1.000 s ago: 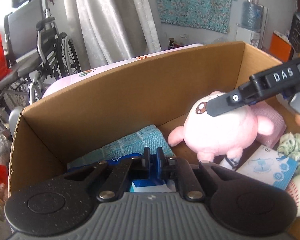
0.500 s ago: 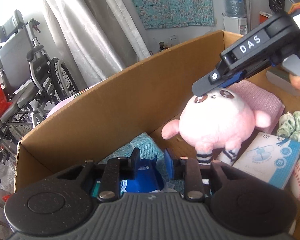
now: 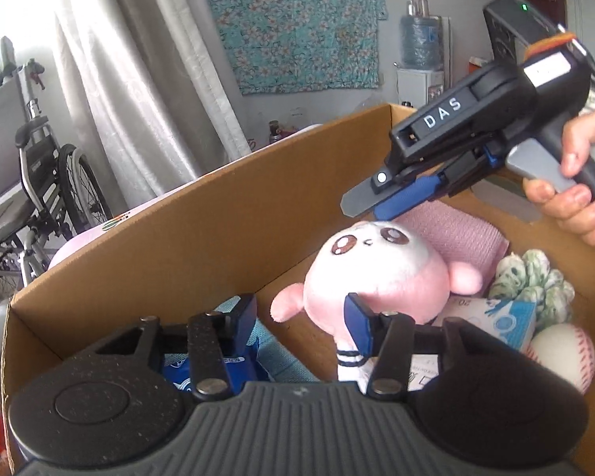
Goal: Organize soft objects
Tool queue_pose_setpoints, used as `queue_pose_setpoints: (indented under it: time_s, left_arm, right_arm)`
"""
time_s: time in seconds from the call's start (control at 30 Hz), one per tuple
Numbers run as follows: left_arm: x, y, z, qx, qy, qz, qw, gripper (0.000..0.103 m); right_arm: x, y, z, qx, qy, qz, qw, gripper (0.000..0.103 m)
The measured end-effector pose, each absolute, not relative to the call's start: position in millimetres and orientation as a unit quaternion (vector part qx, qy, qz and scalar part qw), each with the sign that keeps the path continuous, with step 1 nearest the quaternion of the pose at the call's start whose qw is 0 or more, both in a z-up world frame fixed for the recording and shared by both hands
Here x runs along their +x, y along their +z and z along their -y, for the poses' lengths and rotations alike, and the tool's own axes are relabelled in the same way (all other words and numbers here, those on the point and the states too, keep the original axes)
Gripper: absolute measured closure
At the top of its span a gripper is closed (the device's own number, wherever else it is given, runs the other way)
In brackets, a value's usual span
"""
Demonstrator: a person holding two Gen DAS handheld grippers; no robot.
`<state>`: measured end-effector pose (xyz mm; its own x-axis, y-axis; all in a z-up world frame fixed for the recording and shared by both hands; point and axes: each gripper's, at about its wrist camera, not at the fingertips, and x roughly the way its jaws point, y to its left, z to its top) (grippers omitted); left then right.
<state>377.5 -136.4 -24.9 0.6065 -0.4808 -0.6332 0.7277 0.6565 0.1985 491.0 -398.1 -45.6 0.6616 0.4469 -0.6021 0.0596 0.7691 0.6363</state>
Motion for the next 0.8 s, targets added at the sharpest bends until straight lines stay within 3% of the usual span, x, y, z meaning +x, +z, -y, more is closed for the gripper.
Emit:
queue_pose_setpoints:
  time_s: [0.13, 0.27, 0.43, 0.6, 0.8]
  left_arm:
    - [380, -27, 133, 0.213, -0.352, -0.276, 0.869, 0.05]
    - [384, -27, 133, 0.214, -0.345, -0.28, 0.87, 0.05]
    - [385, -28, 135, 0.224, -0.347, -0.282, 0.866, 0.048]
    - [385, -30, 133, 0.228, -0.341, -0.287, 0.866, 0.046]
    - [390, -32, 133, 0.235, -0.341, -0.292, 0.862, 0.045]
  right_arm:
    - [486, -43, 399, 0.318, 0.112, -0.387, 0.858, 0.061]
    - [482, -40, 404, 0.343, 0.135, -0.362, 0.856, 0.075]
    - [485, -38, 392, 0.289, 0.129, -0.399, 0.861, 0.076]
    - [478, -41, 403, 0.323, 0.132, -0.397, 0.849, 0.077]
    - [469, -30, 384, 0.257, 0.135, -0.402, 0.868, 0.075]
